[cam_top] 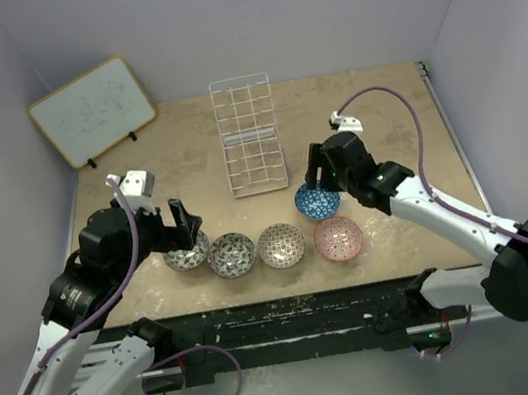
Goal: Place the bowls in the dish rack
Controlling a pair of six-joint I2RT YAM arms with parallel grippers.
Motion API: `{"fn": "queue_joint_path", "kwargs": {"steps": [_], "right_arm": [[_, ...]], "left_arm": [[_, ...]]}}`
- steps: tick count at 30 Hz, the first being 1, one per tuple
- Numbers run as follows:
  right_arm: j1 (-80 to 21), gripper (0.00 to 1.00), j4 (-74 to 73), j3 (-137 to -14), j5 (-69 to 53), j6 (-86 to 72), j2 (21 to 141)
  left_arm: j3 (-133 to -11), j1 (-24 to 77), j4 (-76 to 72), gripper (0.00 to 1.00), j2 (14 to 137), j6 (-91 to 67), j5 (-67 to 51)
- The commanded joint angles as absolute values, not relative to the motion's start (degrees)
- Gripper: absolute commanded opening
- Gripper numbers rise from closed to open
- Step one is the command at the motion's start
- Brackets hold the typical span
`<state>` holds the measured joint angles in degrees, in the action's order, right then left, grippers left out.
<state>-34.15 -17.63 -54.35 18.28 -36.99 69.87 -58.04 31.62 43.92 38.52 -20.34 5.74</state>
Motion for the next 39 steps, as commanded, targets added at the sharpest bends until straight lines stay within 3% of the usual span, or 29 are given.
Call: {"fn": "queue_joint_path", "kwargs": {"steps": [1, 4, 8, 25, 33, 39], "right_arm": [[-34.87, 0.72, -14.47, -58.64, 18.74, -38.13, 73.71], [-35.39, 0.63, -15.02, -60.62, 19.42, -39.17, 76.68], [-36.75, 0.59, -17.15, -63.31, 21.5, -41.71, 79.62], [-45.57, 0.58, -26.7, -67.12, 27.56, -49.52, 86.83], [-45.57, 0.56, -23.1, -68.29, 25.29, -50.61, 85.2], [-45.63, 0.51, -8.2, -61.56, 19.87, -60.21, 82.46]], "left_arm": [[-58.06, 31.38, 42.28, 0.99, 37.73, -19.52, 5.56], [-58.12, 31.37, 42.19, 0.99, 37.43, -19.9, 4.8], [-59.1, 31.38, 42.72, 0.99, 37.14, -19.95, 4.92], [-66.96, 31.38, 50.43, 0.99, 37.92, -20.92, 5.43], [-67.64, 31.38, 49.7, 0.99, 36.62, -20.66, 5.05], [-68.29, 31.38, 49.48, 0.99, 35.82, -20.03, 4.24]]}}
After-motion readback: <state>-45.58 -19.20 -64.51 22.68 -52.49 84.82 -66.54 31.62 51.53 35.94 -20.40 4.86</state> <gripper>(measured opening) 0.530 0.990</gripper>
